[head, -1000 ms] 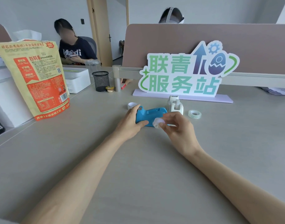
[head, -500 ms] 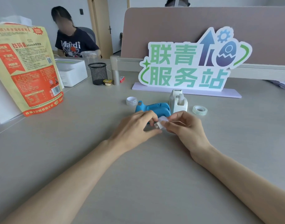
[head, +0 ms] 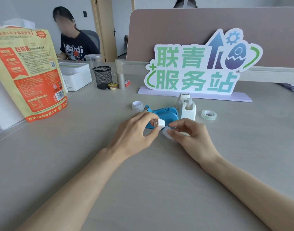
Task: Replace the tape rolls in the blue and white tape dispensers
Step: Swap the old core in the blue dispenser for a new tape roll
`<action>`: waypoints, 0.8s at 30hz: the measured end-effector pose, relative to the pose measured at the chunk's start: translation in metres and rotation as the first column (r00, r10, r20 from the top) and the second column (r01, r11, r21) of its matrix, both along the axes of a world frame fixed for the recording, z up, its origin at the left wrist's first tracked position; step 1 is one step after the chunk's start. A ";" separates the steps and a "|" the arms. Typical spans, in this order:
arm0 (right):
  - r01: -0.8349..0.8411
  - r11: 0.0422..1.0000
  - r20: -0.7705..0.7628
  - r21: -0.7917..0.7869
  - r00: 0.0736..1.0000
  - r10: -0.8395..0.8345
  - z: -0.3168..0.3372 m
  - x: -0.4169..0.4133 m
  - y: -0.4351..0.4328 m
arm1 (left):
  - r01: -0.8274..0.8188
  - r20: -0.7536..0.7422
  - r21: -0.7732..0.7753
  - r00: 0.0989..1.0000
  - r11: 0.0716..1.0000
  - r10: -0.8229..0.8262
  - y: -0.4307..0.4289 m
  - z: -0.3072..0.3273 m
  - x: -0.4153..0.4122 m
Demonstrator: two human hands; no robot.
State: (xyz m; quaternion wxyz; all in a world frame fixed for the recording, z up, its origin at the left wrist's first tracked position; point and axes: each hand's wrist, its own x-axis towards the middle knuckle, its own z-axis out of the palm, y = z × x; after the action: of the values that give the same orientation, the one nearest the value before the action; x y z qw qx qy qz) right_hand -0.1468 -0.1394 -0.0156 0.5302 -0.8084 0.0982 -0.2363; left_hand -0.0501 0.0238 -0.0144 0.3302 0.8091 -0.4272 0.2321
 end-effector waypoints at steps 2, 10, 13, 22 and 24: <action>0.007 0.999 0.016 0.037 1.000 -0.007 0.001 0.000 0.001 | 0.016 0.025 -0.007 1.000 1.000 -0.016 -0.001 -0.001 0.000; -0.142 0.972 0.091 0.187 0.988 0.126 0.010 -0.004 0.006 | 0.126 0.108 -0.041 0.987 0.991 -0.121 -0.003 -0.002 -0.001; -0.060 0.967 0.091 0.247 0.995 0.039 0.007 -0.002 0.003 | 0.112 -0.025 -0.067 0.993 0.991 -0.114 0.001 -0.002 0.003; -0.021 0.968 0.002 0.250 1.000 0.021 0.006 0.005 0.003 | -0.340 -0.364 0.020 0.873 0.940 0.324 -0.008 -0.005 0.087; -0.017 0.970 -0.006 0.243 1.000 0.019 0.006 0.005 0.002 | -0.348 -0.358 0.181 0.848 0.920 0.391 -0.014 -0.007 0.098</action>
State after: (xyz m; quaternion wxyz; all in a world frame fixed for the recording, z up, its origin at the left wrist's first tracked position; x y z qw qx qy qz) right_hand -0.1415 -0.1370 -0.0100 0.6270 -0.7391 0.1215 -0.2142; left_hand 0.0481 0.0096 -0.0218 0.3120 0.9227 -0.2017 0.1031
